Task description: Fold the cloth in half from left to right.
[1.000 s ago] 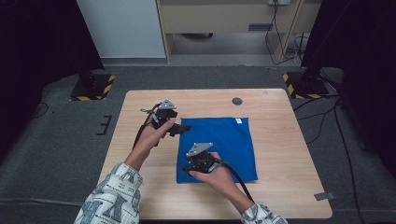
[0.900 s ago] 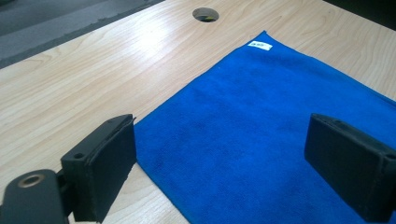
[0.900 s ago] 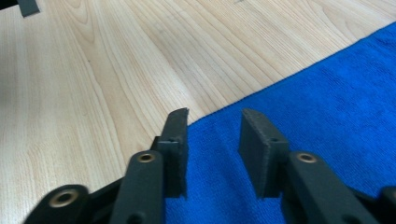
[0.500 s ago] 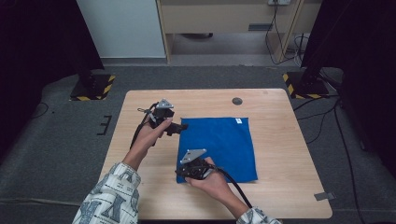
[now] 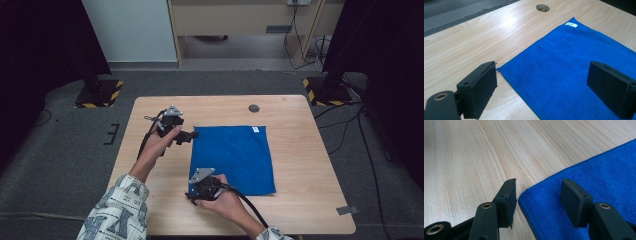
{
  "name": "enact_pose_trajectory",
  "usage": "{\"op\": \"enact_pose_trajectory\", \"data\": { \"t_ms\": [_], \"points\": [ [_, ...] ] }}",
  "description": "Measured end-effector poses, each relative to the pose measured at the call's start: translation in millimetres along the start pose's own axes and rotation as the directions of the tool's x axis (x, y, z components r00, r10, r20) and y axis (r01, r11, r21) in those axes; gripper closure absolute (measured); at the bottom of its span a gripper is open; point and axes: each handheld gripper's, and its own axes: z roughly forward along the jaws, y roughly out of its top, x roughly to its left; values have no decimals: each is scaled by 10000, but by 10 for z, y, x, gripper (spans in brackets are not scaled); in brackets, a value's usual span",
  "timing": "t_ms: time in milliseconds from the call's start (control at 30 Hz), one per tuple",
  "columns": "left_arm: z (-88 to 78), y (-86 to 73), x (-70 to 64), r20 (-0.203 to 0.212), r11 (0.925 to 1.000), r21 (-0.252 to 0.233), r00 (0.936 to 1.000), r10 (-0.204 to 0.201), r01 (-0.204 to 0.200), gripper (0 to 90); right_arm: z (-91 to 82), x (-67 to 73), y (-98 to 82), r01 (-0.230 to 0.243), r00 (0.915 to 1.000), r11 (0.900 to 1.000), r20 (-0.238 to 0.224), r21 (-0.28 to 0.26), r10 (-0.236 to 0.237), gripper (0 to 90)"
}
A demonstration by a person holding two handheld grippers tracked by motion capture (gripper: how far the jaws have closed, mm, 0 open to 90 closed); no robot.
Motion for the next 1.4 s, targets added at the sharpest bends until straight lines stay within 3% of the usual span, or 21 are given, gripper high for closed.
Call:
{"op": "enact_pose_trajectory", "data": {
  "t_ms": [67, 200, 300, 500, 600, 833, 900, 1200, 1400],
  "points": [
    [10, -5, 16, -26, 10000, -7, 10000, -13, 13, 87, -4, -4, -13, 136, 9996, 9999, 248, -68, -135, 581],
    [23, -14, 34, 6, 10000, -55, 10000, -57, 57, 87, -13, -52, -9, -191, 9983, 9998, 541, -109, 196, 767],
    [43, -23, 62, -19, 9999, -55, 9999, -108, 108, 95, -11, -83, -7, -529, 9973, 9985, 510, -169, 537, 843],
    [186, -81, 155, -33, 9997, 158, 9998, -209, 209, 119, -27, -35, 3, -516, 9985, 9984, 147, -240, 520, 860],
    [277, -134, 216, 169, 9987, 388, 9993, -327, 320, 145, -46, -9, -3, -562, 9984, 9979, -6, -331, 562, 860],
    [428, -245, 267, -171, 9981, 583, 9996, -204, 213, 200, -50, 50, -20, -604, 9980, 9973, -208, -408, 596, 860],
    [454, -283, 294, -169, 9974, 710, 9998, -131, 143, 315, -47, 58, -19, -609, 9980, 9973, -184, -418, 602, 860],
    [547, -367, 449, -895, 9974, 428, 9945, -536, 576, 467, -48, 82, -5, -684, 9975, 9967, -216, -429, 676, 860],
    [651, -413, 479, -1013, 9968, 473, 9931, -595, 646, 496, -38, 91, 0, -727, 9972, 9965, -185, -409, 720, 859]
  ]
}}
